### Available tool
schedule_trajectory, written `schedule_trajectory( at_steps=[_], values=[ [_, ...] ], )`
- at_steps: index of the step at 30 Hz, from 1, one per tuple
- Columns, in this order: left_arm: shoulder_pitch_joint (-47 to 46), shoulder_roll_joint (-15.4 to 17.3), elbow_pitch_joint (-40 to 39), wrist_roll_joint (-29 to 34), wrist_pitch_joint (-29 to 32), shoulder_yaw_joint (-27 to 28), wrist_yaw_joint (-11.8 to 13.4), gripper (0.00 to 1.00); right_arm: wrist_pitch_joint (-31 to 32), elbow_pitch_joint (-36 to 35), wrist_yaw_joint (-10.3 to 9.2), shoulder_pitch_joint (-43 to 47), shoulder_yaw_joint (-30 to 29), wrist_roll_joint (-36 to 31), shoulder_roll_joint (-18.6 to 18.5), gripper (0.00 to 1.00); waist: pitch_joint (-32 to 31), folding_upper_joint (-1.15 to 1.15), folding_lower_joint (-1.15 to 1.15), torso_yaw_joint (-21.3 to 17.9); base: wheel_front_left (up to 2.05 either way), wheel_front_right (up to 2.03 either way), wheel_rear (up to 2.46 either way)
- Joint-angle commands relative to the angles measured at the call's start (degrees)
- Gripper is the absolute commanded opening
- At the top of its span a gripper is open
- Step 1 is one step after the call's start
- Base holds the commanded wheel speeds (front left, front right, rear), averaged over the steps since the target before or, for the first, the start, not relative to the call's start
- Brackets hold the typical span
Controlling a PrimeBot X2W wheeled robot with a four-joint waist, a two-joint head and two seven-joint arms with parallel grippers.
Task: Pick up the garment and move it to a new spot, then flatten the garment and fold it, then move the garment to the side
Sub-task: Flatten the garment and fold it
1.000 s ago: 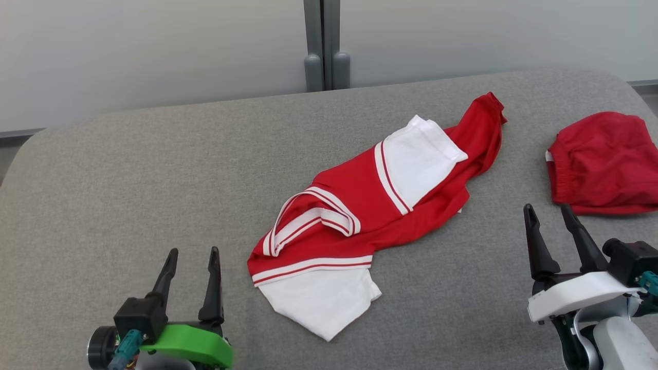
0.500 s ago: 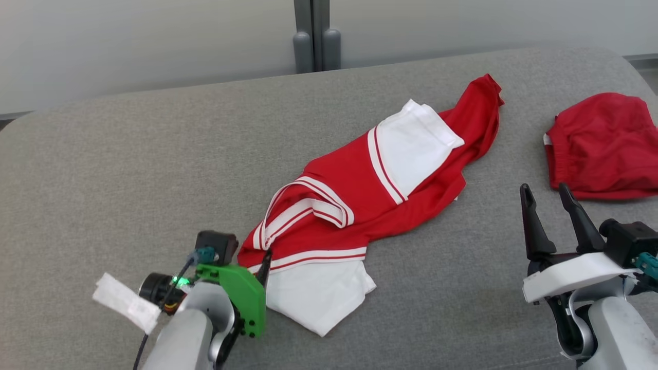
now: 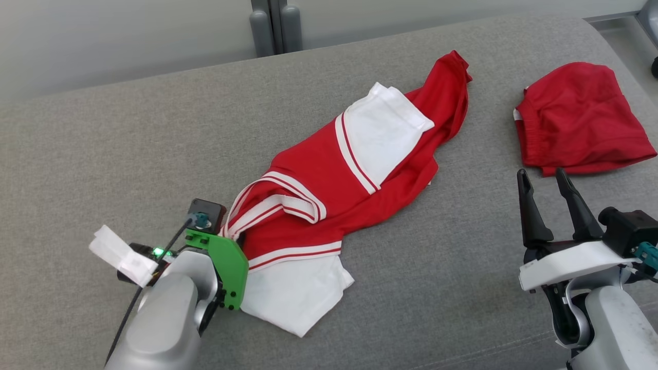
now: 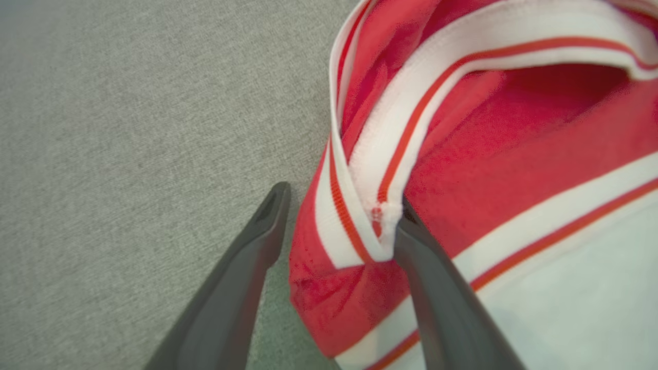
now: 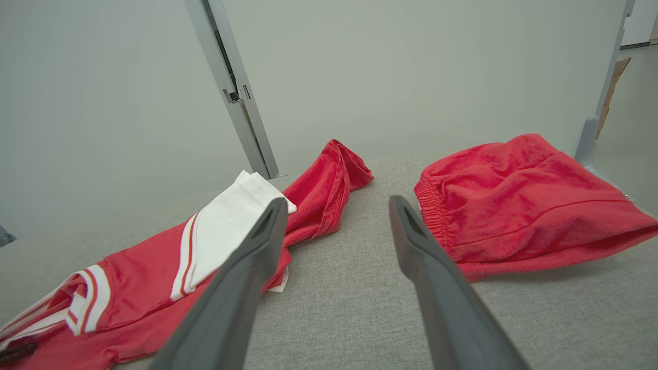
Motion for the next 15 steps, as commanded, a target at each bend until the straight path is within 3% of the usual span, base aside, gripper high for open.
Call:
schedule_trajectory(
  at_steps=[1,4,8,15],
  values=[
    [-0.96,0.34,0.4,-1.11,-0.33,1.06,0.25,0.0,-0.14,-0.28,-0.06,0.05,-0.27,-0.07,0.12,1.0,-0.25,0.0,0.0,0.1,0.0,0.0,0.0],
    [-1.54,0.51,-0.21,-5.12,-0.48,3.86,-0.4,0.0,-0.14,-0.5,-0.06,0.14,-0.39,-0.32,0.19,1.0,-0.52,0.0,0.0,0.46,0.0,0.0,0.0],
    [-2.11,3.9,-1.46,-10.69,1.62,8.09,-0.93,0.0,-0.15,-0.67,-0.06,-0.07,-0.5,-0.4,0.09,1.0,-0.45,0.0,0.0,0.86,0.0,0.0,0.0],
    [-3.5,8.11,-0.66,-24.77,9.19,17.0,-1.37,0.0,-0.14,-0.83,-0.06,-1.34,0.21,0.0,-0.04,1.0,0.7,0.0,0.0,0.45,0.0,0.0,0.0]
  ],
)
